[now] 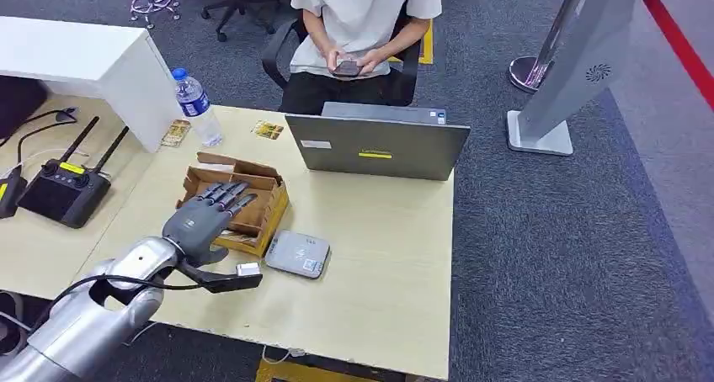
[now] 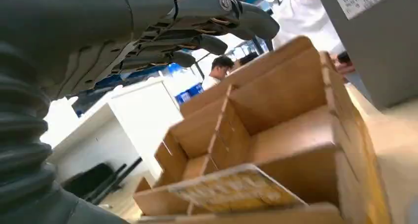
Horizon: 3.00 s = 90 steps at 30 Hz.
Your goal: Pass the card to the sensor for recognition and then transmit it.
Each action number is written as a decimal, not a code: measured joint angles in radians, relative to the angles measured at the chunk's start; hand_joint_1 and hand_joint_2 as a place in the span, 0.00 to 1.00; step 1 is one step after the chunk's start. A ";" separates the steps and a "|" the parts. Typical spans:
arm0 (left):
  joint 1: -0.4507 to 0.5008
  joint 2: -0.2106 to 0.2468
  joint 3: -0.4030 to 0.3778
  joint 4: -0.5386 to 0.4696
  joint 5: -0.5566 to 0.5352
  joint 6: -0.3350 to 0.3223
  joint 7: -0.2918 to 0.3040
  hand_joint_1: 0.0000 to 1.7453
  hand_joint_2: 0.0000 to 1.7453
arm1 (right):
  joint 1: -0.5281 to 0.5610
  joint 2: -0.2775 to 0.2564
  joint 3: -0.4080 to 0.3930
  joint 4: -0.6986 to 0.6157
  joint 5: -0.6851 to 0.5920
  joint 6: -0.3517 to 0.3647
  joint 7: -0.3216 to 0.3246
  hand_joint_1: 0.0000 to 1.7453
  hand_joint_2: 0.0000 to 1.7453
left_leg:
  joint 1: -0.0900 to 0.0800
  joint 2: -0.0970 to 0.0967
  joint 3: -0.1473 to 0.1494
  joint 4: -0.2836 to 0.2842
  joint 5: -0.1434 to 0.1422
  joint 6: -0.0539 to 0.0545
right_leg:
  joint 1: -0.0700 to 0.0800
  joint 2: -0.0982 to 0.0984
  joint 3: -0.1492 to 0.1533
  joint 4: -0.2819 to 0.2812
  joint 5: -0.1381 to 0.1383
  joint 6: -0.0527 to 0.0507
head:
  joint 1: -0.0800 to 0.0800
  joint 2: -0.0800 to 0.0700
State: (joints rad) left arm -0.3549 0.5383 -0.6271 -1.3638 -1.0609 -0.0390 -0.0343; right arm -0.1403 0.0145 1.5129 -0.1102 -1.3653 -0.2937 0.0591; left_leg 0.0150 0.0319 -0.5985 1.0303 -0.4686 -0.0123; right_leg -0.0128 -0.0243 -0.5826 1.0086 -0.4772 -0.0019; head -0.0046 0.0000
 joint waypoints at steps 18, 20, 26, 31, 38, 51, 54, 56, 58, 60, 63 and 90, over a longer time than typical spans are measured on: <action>0.020 0.003 -0.002 0.015 0.026 0.009 -0.022 1.00 1.00 | 0.000 0.000 0.010 0.000 -0.003 -0.001 0.000 0.00 0.00 | 0.000 0.000 0.000 0.000 0.000 0.000 | 0.000 0.000 0.000 0.000 0.000 0.000 | 0.000 0.000; 0.022 0.007 -0.002 0.014 0.029 0.009 -0.023 1.00 1.00 | 0.000 0.000 0.014 0.000 -0.003 -0.001 0.000 0.00 0.00 | 0.000 0.000 0.000 0.000 0.000 0.000 | 0.000 0.000 0.000 0.000 0.000 0.000 | 0.000 0.000; 0.022 0.011 -0.002 0.012 0.035 0.009 -0.024 1.00 1.00 | 0.000 0.000 0.021 0.000 -0.005 -0.001 0.000 0.00 0.00 | 0.000 0.000 0.000 0.000 0.000 0.000 | 0.000 0.000 0.001 0.000 0.000 0.000 | 0.000 0.000; 0.023 0.010 -0.002 0.012 0.032 0.020 -0.030 1.00 1.00 | 0.000 0.000 0.025 0.000 -0.006 0.000 0.000 0.00 0.00 | 0.000 0.000 0.000 0.000 0.000 0.000 | 0.000 0.000 0.001 0.000 0.000 0.000 | 0.000 0.000; 0.034 -0.011 -0.001 -0.005 -0.019 0.099 -0.022 1.00 1.00 | 0.000 0.000 0.027 0.000 -0.026 0.000 -0.005 0.00 0.00 | 0.000 0.000 0.000 0.000 0.000 0.000 | 0.000 0.000 0.001 0.000 0.000 0.000 | 0.000 0.000; 0.041 -0.010 0.000 -0.069 -0.026 0.108 -0.019 1.00 1.00 | 0.000 0.000 0.027 0.002 -0.037 0.000 -0.006 0.00 0.00 | 0.000 -0.001 0.000 0.000 0.000 0.000 | 0.000 -0.001 0.001 0.000 0.000 0.000 | 0.000 0.000; 0.049 0.001 0.001 -0.096 -0.041 0.129 -0.021 1.00 1.00 | 0.000 0.000 0.027 0.003 -0.044 -0.001 -0.007 0.00 0.00 | 0.000 -0.001 0.000 0.000 0.000 0.000 | 0.000 0.000 0.001 0.000 0.000 0.000 | 0.000 0.000; 0.058 0.026 0.006 -0.166 -0.045 0.147 -0.031 1.00 1.00 | 0.001 0.000 0.027 0.004 -0.060 -0.002 -0.010 0.00 0.00 | 0.000 0.000 0.000 0.000 0.000 0.000 | 0.000 0.000 0.001 0.000 0.000 0.000 | 0.000 0.000; 0.069 0.080 0.017 -0.280 -0.031 0.142 -0.040 1.00 1.00 | 0.002 0.000 0.027 0.005 -0.078 -0.002 -0.016 0.00 0.00 | 0.001 0.000 0.000 0.000 0.000 0.000 | 0.001 0.000 0.000 0.000 0.000 0.000 | 0.000 0.000; 0.073 0.138 0.045 -0.396 0.000 0.138 -0.050 1.00 1.00 | 0.004 0.000 0.027 0.007 -0.095 -0.001 -0.021 0.00 0.00 | 0.001 -0.001 -0.001 0.000 0.000 0.000 | 0.001 0.000 0.000 0.000 0.000 0.000 | 0.000 0.000; 0.026 0.186 0.110 -0.518 0.110 0.033 -0.047 1.00 1.00 | 0.005 0.000 0.027 0.010 -0.106 0.000 -0.023 0.00 0.00 | 0.002 -0.002 -0.001 0.000 0.000 0.000 | 0.001 -0.002 -0.001 0.000 -0.001 0.000 | 0.000 0.000; -0.928 -0.393 0.055 0.662 -0.021 -0.067 0.201 1.00 1.00 | -0.039 0.002 0.043 0.009 0.121 0.038 0.069 0.00 0.00 | 0.003 -0.003 -0.004 0.002 0.009 0.000 | 0.003 -0.002 -0.003 0.000 0.010 -0.001 | 0.001 0.000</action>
State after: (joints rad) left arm -1.2830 0.1450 -0.5722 -0.7017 -1.0815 -0.1061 0.1663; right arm -0.1795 0.0164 1.5564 -0.1015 -1.2440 -0.2560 0.1278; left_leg 0.0184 0.0287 -0.6026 1.0320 -0.4594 -0.0127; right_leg -0.0095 -0.0267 -0.5856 1.0087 -0.4671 -0.0033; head -0.0038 0.0000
